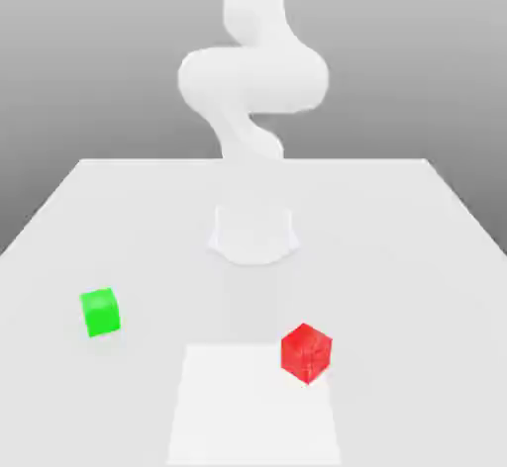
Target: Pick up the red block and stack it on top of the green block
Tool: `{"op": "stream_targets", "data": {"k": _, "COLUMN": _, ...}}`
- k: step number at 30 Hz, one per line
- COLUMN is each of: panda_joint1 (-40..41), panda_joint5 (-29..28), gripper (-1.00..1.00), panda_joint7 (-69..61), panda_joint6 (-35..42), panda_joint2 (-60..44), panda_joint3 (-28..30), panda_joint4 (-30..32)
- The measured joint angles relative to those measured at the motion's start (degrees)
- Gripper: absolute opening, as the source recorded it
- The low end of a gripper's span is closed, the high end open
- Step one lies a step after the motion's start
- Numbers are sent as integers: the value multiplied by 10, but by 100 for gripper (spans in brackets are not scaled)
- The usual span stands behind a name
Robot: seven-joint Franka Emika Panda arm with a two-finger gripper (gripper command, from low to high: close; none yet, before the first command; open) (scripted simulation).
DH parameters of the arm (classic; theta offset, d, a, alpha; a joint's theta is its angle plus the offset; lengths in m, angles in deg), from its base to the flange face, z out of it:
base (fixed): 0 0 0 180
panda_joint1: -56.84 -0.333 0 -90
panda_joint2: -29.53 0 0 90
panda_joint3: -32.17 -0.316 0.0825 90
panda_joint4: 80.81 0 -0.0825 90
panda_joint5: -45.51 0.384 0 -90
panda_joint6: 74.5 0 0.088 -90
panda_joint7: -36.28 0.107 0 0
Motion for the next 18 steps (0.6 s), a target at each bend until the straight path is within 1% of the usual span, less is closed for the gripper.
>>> {"op": "stream_targets", "data": {"k": 12, "panda_joint1": 53, "panda_joint5": 24, "gripper": 0, "panda_joint7": 289, "panda_joint6": -162, "panda_joint2": -231, "panda_joint3": -127, "panda_joint4": 187}}
{"op": "stream_targets", "data": {"k": 17, "panda_joint1": 58, "panda_joint5": 30, "gripper": 0, "panda_joint7": 436, "panda_joint6": -246, "panda_joint2": -355, "panda_joint3": -167, "panda_joint4": 275}}
{"op": "stream_targets", "data": {"k": 18, "panda_joint1": 59, "panda_joint5": 21, "gripper": 0, "panda_joint7": 460, "panda_joint6": -265, "panda_joint2": -380, "panda_joint3": -169, "panda_joint4": 283}}
